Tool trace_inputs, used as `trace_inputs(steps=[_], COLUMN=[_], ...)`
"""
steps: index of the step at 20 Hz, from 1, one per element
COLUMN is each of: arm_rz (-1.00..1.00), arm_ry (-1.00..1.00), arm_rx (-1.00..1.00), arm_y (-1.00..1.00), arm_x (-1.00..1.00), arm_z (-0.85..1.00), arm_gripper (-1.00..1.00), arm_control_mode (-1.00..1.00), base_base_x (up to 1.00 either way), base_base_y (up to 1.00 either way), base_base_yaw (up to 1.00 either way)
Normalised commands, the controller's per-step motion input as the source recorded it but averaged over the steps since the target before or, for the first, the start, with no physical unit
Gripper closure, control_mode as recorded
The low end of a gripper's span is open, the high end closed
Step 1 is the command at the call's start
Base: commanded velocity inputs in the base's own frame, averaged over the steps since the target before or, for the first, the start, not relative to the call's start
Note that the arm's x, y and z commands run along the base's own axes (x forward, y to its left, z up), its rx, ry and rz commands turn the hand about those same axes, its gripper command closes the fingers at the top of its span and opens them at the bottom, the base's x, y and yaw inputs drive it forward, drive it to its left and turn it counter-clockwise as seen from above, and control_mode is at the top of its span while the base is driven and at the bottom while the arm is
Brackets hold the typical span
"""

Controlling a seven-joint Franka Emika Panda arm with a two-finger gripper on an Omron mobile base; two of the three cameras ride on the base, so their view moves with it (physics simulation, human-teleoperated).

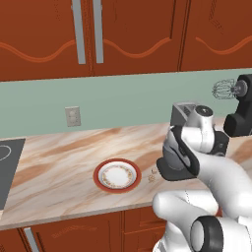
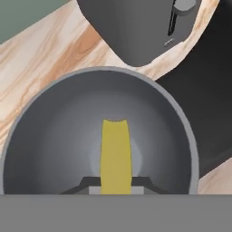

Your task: Add butter and sugar cubes to the stand mixer bowl and then turn on the stand mixer to begin making frosting.

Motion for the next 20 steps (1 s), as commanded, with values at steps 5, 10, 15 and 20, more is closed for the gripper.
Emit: trace_inputs(steps=[5,10,15,20], arm_rz=[0.00,0.00,0.00,0.00], arm_ry=[0.01,0.04,0.04,0.04], arm_rx=[0.00,0.00,0.00,0.00], arm_y=[0.00,0.00,0.00,0.00], arm_x=[0.19,0.17,0.12,0.05], arm_z=[-0.16,-0.26,-0.26,-0.30], arm_gripper=[1.00,1.00,1.00,-1.00], arm_control_mode=[-1.00,-1.00,-1.00,-1.00], base_base_x=[0.00,0.00,0.00,0.00], base_base_y=[0.00,0.00,0.00,0.00], base_base_yaw=[0.00,0.00,0.00,0.00])
